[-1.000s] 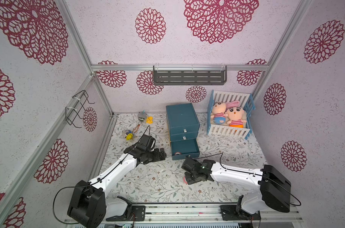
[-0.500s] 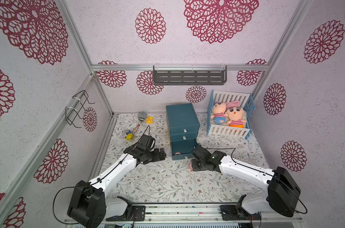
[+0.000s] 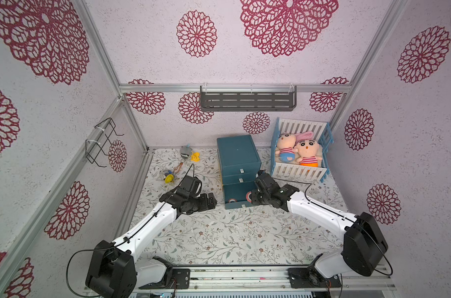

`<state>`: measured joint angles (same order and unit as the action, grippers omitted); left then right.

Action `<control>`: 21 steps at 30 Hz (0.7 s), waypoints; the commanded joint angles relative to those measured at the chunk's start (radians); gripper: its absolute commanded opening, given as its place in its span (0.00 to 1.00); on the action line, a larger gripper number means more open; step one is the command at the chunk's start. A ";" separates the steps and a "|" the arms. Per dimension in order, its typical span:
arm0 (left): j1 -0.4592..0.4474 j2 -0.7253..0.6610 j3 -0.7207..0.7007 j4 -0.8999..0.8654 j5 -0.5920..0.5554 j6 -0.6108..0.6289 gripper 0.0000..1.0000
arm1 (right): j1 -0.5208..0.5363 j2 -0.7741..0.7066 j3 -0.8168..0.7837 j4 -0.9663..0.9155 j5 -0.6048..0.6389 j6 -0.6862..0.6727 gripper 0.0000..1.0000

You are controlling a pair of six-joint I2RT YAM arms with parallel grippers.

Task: Place the transparent tape into the drawer according to color
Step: Place the tape in the drawer.

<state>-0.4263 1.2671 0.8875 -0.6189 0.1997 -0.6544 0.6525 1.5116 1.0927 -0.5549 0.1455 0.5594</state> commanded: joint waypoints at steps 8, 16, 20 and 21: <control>0.016 -0.035 0.018 -0.027 -0.016 0.009 0.97 | -0.038 0.086 0.052 0.098 0.033 -0.032 0.00; 0.024 -0.035 0.039 -0.036 -0.022 0.009 0.97 | -0.053 0.125 0.056 0.130 0.020 -0.030 0.01; 0.031 -0.024 0.080 -0.042 -0.031 0.015 0.97 | -0.053 0.117 0.045 0.146 0.009 -0.029 0.45; 0.035 -0.019 0.095 -0.041 -0.034 0.016 0.97 | -0.053 0.111 0.041 0.150 0.009 -0.029 0.51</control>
<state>-0.4080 1.2438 0.9382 -0.6579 0.1844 -0.6540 0.6044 1.6409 1.1133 -0.4477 0.1528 0.5453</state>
